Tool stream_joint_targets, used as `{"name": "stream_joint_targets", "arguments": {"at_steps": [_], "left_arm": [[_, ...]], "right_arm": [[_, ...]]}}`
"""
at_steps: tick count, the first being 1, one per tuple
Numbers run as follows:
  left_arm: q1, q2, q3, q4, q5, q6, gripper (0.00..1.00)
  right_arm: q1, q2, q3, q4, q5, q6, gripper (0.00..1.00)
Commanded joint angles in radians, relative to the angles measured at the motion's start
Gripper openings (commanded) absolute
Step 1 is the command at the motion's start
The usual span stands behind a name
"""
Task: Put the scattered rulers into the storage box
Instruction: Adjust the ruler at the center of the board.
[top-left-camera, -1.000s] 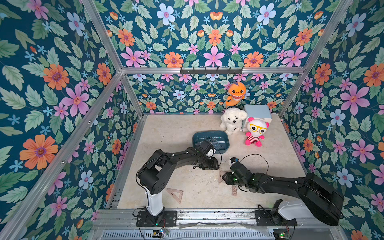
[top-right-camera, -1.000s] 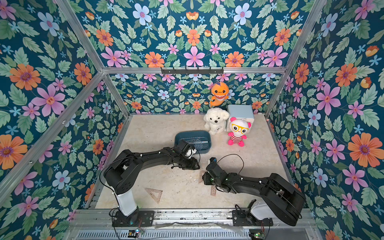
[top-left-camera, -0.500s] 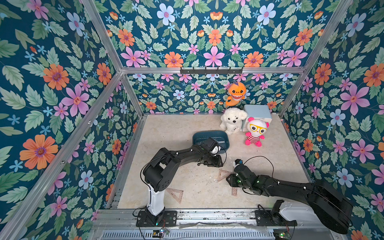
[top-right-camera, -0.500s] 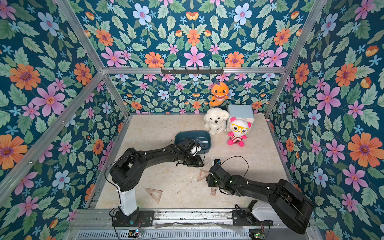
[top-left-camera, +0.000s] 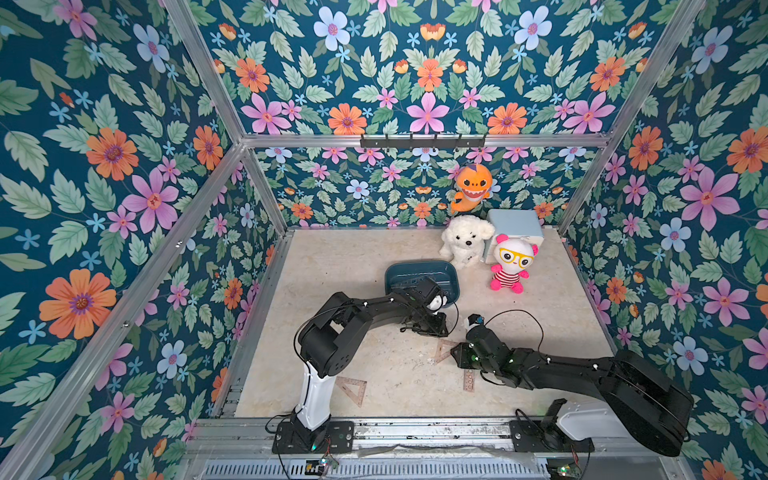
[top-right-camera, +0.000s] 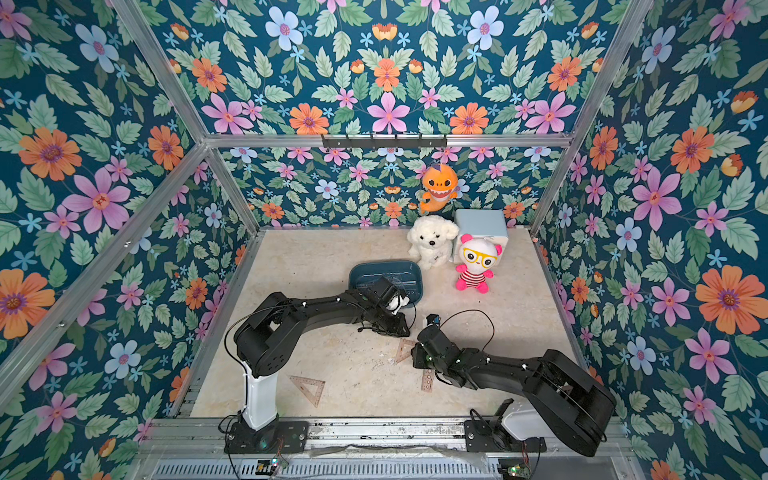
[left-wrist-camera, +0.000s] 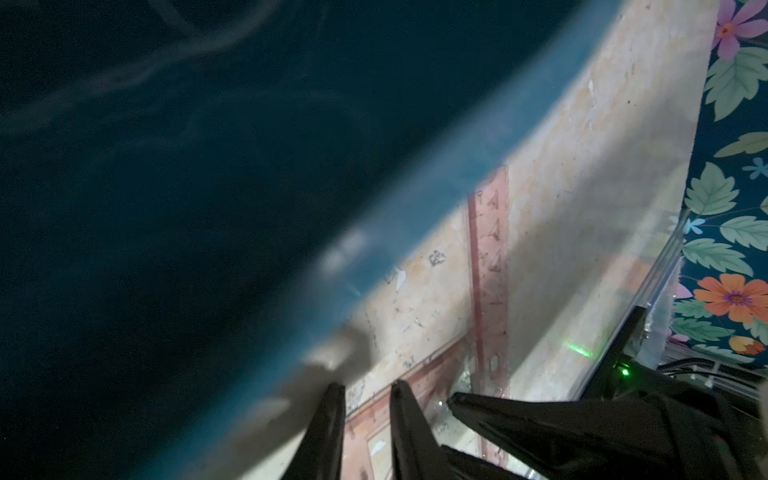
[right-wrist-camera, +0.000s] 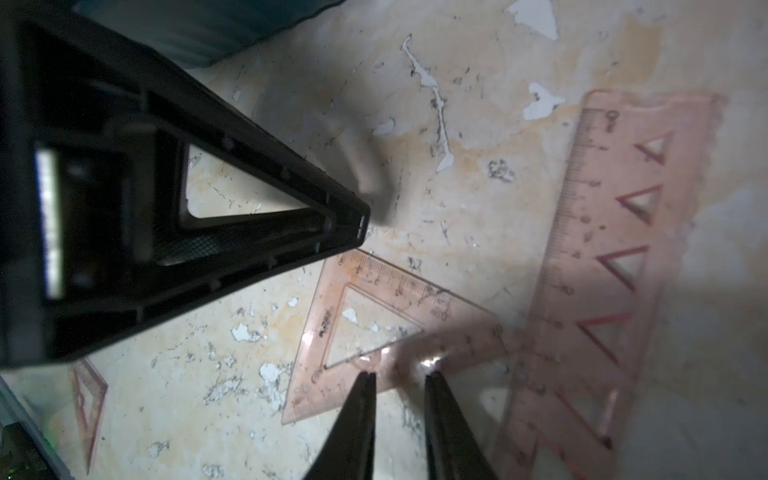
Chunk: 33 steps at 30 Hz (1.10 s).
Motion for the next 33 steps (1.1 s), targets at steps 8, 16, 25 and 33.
{"name": "stream_joint_targets", "arguments": {"at_steps": [8, 16, 25, 33], "left_arm": [[-0.003, -0.064, -0.074, -0.097, -0.054, 0.014, 0.24], [0.007, -0.084, -0.084, -0.141, -0.124, 0.033, 0.24], [0.087, -0.087, -0.075, -0.085, -0.161, -0.014, 0.26], [0.114, -0.170, -0.131, -0.057, -0.103, -0.004, 0.29]], "right_arm": [[-0.009, 0.079, 0.030, -0.001, -0.020, -0.035, 0.22], [-0.016, 0.133, 0.066, 0.027, -0.049, -0.056, 0.21], [-0.061, 0.085, 0.065, 0.016, -0.074, -0.065, 0.20], [-0.082, 0.012, 0.059, 0.030, -0.111, -0.039, 0.20]]}}
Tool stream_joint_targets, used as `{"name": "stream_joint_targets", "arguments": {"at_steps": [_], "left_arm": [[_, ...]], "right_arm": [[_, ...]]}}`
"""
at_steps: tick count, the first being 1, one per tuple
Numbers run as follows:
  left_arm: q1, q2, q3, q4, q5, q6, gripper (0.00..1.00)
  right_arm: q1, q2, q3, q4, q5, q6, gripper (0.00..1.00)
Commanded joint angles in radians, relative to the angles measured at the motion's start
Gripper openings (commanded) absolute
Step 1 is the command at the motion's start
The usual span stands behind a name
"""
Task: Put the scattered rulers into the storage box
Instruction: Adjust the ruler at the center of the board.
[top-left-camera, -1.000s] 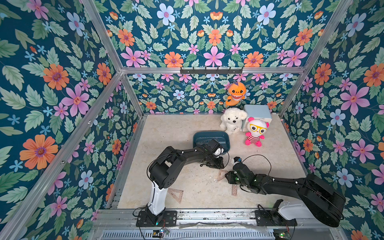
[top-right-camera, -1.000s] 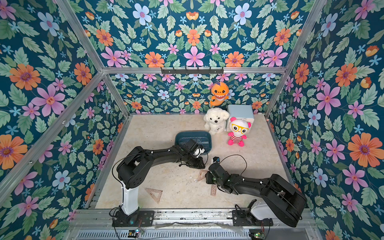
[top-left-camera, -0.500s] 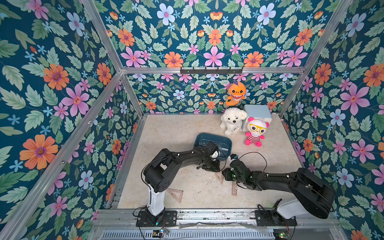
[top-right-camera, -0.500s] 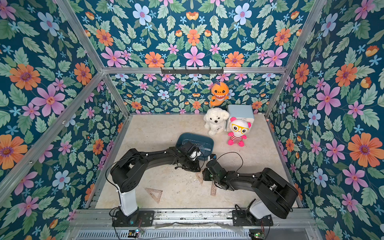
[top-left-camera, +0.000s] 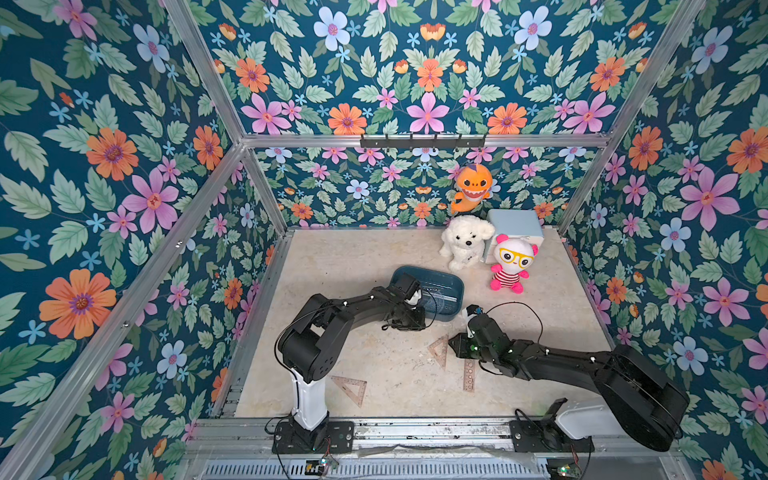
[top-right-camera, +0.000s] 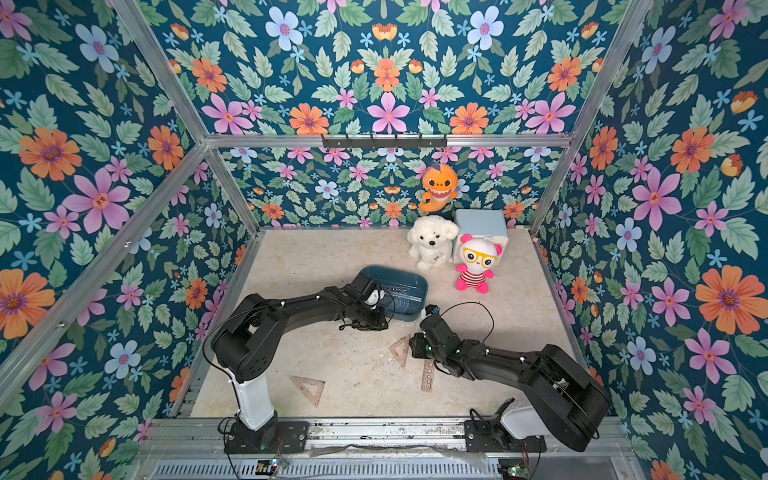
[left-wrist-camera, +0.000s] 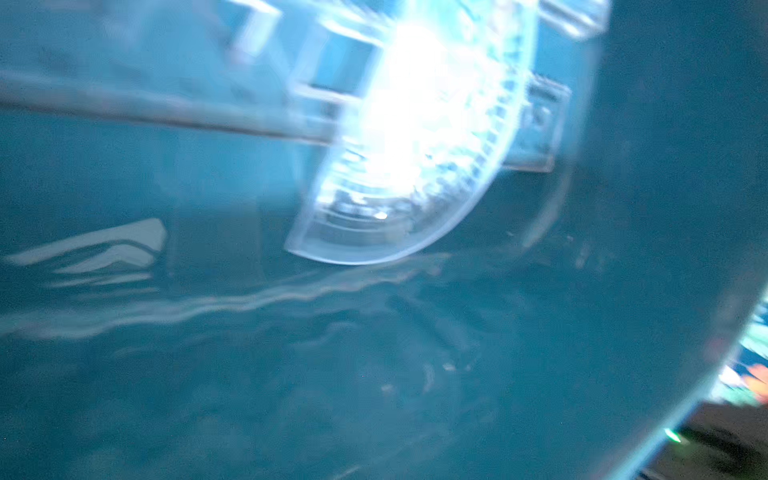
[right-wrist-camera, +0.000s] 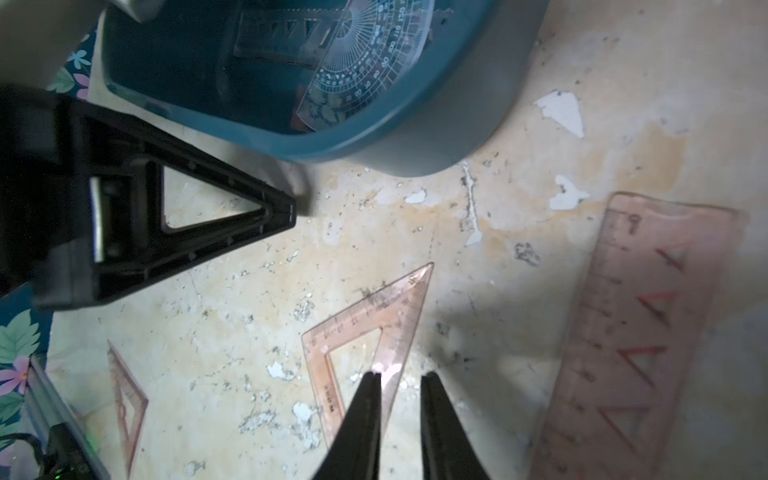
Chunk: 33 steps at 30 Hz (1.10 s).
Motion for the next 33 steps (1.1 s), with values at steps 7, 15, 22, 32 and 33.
{"name": "stream_joint_targets", "arguments": {"at_steps": [7, 15, 22, 32, 33], "left_arm": [[-0.017, -0.143, -0.101, -0.021, 0.103, 0.041, 0.44], [-0.055, -0.139, -0.145, -0.007, 0.130, 0.018, 0.46], [-0.064, -0.125, -0.145, -0.011, 0.123, 0.013, 0.46], [-0.077, -0.058, -0.128, 0.013, 0.133, 0.004, 0.46], [-0.078, -0.052, -0.127, 0.017, 0.137, 0.002, 0.46]], "right_arm": [[0.003, 0.020, -0.020, 0.099, -0.080, 0.054, 0.09], [0.027, 0.068, -0.034, 0.148, -0.082, 0.073, 0.05], [0.028, 0.088, -0.055, 0.167, -0.082, 0.079, 0.04], [0.028, 0.128, -0.082, 0.222, -0.088, 0.090, 0.02], [0.028, 0.130, -0.084, 0.223, -0.088, 0.090, 0.02]]}}
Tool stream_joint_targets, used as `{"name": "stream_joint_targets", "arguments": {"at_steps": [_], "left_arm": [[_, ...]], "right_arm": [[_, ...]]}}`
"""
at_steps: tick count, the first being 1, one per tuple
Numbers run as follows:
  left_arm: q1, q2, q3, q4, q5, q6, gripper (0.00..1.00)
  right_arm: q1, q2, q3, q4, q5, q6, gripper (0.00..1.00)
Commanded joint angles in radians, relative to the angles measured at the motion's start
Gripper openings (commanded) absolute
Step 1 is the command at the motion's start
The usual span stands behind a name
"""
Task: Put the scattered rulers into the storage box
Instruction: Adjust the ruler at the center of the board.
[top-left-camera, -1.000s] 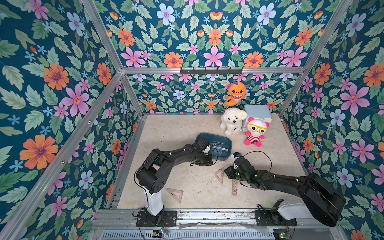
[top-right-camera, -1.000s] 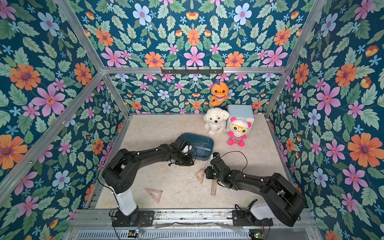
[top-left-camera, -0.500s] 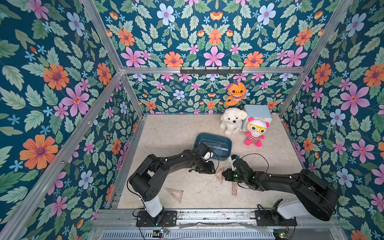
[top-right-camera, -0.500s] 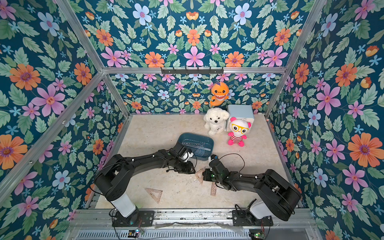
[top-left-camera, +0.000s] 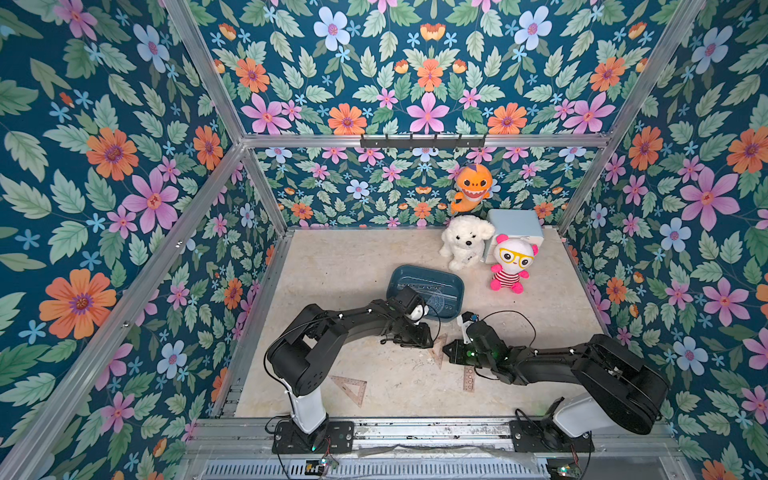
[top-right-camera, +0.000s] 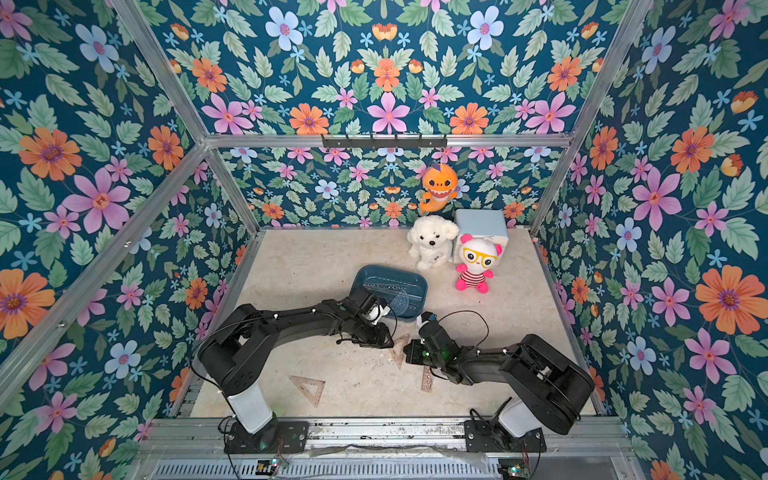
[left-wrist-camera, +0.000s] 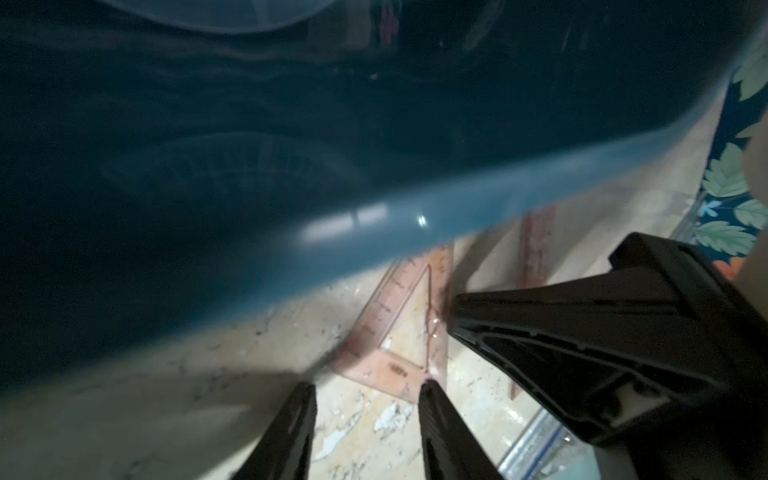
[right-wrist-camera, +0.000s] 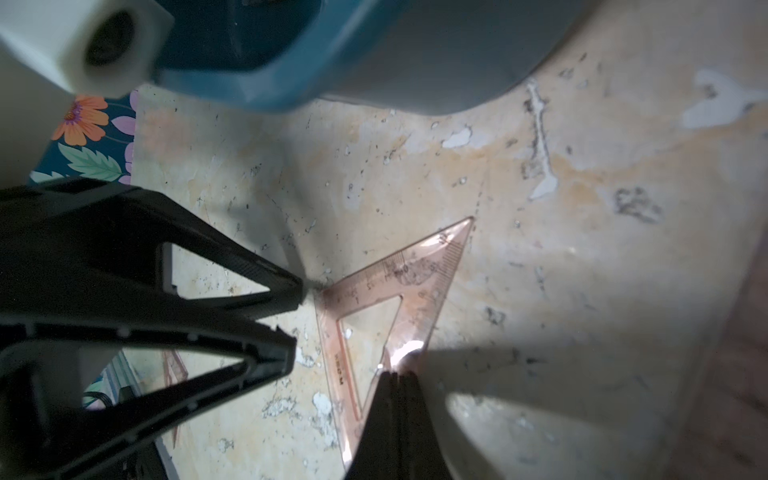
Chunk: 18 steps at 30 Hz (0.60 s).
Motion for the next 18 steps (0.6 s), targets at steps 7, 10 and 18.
{"name": "stream_joint_targets", "arguments": {"at_steps": [7, 10, 18], "left_arm": [[-0.017, 0.028, -0.011, -0.008, 0.009, -0.027, 0.45], [-0.018, 0.018, -0.010, -0.017, -0.004, -0.026, 0.44], [-0.006, -0.050, 0.037, -0.058, -0.118, -0.027, 0.43]], "right_arm": [[0.001, 0.026, -0.014, -0.006, 0.002, 0.008, 0.02], [0.001, 0.035, -0.013, 0.001, 0.000, 0.006, 0.01], [-0.024, -0.173, 0.023, -0.198, 0.075, -0.047, 0.03]]}}
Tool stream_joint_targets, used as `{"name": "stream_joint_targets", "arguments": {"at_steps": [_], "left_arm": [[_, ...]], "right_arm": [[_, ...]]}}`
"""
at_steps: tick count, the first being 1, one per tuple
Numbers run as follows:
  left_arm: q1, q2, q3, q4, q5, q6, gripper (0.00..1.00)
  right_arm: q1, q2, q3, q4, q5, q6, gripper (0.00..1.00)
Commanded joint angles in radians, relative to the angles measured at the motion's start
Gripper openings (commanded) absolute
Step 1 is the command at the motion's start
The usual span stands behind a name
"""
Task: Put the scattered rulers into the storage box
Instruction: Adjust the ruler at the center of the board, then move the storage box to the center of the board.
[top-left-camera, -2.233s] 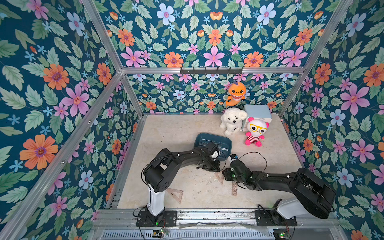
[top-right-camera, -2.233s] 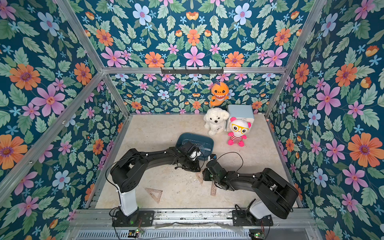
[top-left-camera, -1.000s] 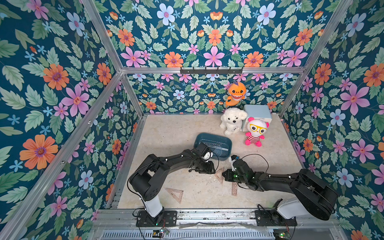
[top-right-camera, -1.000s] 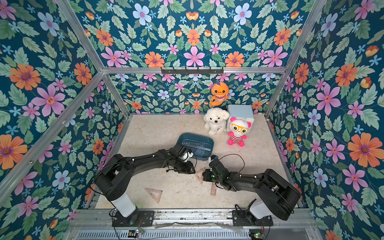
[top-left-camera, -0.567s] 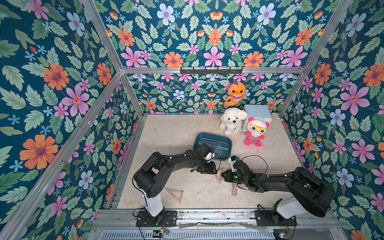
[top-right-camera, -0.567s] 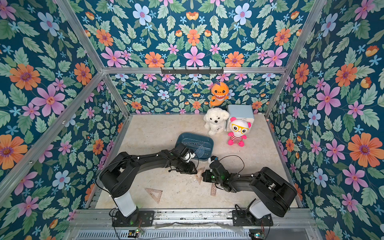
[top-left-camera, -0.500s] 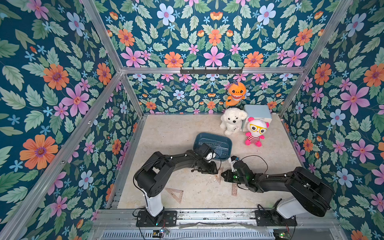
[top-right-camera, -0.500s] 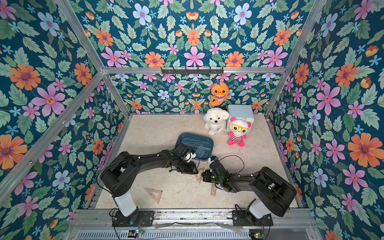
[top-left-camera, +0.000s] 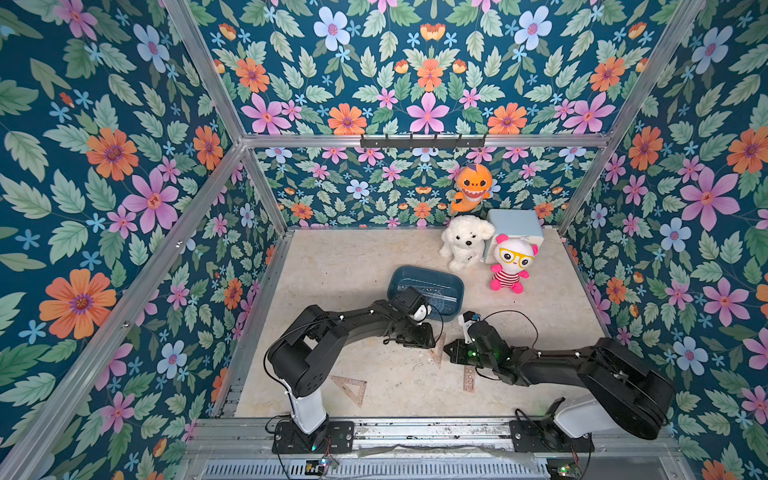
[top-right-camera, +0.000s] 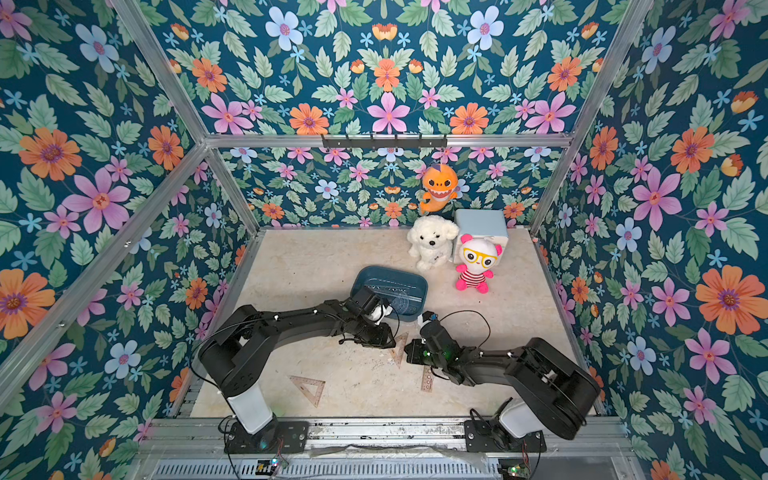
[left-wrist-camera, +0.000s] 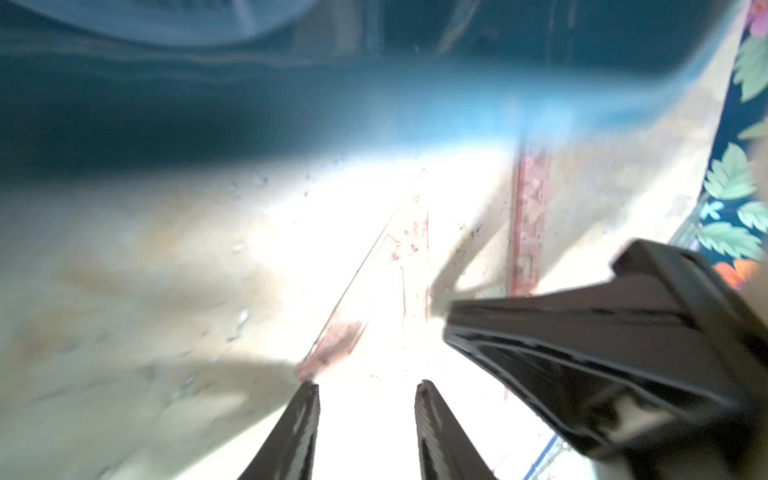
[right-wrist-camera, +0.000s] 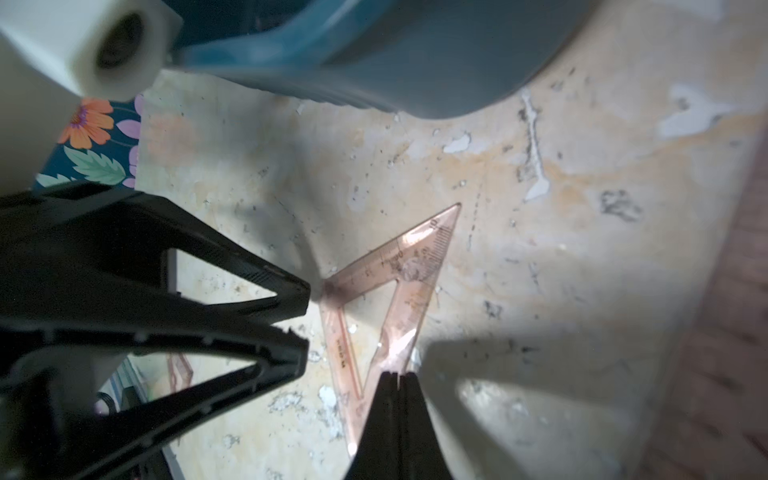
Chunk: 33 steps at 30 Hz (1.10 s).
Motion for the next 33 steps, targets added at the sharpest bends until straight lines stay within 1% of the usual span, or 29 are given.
{"name": "stream_joint_targets", "arguments": {"at_steps": [1, 3, 4, 6, 8, 9, 11, 12, 16, 22, 30, 31, 33], "left_arm": [[0.014, -0.030, 0.023, -0.033, -0.078, -0.005, 0.44], [0.027, -0.043, 0.033, -0.023, -0.087, -0.011, 0.44], [0.032, -0.048, 0.039, -0.019, -0.091, -0.012, 0.44], [0.034, -0.051, 0.048, -0.022, -0.092, -0.010, 0.45], [0.037, -0.055, 0.049, -0.026, -0.099, -0.006, 0.46], [0.039, -0.060, 0.046, -0.026, -0.100, -0.005, 0.47], [0.042, -0.069, 0.035, -0.024, -0.105, -0.005, 0.49], [0.046, -0.073, 0.029, -0.023, -0.108, -0.005, 0.49], [0.068, -0.089, -0.003, -0.009, -0.110, -0.006, 0.50], [0.097, -0.105, -0.036, 0.011, -0.096, -0.002, 0.50], [0.128, -0.114, -0.084, 0.045, -0.075, -0.004, 0.50], [0.132, -0.116, -0.090, 0.049, -0.072, -0.004, 0.50], [0.138, -0.120, -0.100, 0.055, -0.070, -0.005, 0.50]], "right_arm": [[-0.030, -0.116, 0.017, -0.151, 0.070, -0.049, 0.04], [-0.071, -0.177, 0.022, -0.188, 0.073, -0.064, 0.07], [-0.095, -0.197, 0.028, -0.202, 0.071, -0.069, 0.09], [-0.143, -0.224, 0.040, -0.215, 0.059, -0.073, 0.19], [-0.188, -0.230, 0.058, -0.216, 0.039, -0.072, 0.24], [-0.210, -0.225, 0.070, -0.213, 0.028, -0.070, 0.29], [-0.238, -0.202, 0.095, -0.200, 0.012, -0.066, 0.42], [-0.248, -0.183, 0.113, -0.195, 0.006, -0.065, 0.47], [-0.269, -0.062, 0.197, -0.179, -0.019, -0.080, 0.61], [-0.276, 0.111, 0.323, -0.142, -0.076, -0.097, 0.62], [-0.276, 0.255, 0.466, -0.127, -0.146, -0.118, 0.56], [-0.276, 0.300, 0.484, -0.130, -0.153, -0.122, 0.55], [-0.274, 0.332, 0.517, -0.133, -0.164, -0.126, 0.54]]}}
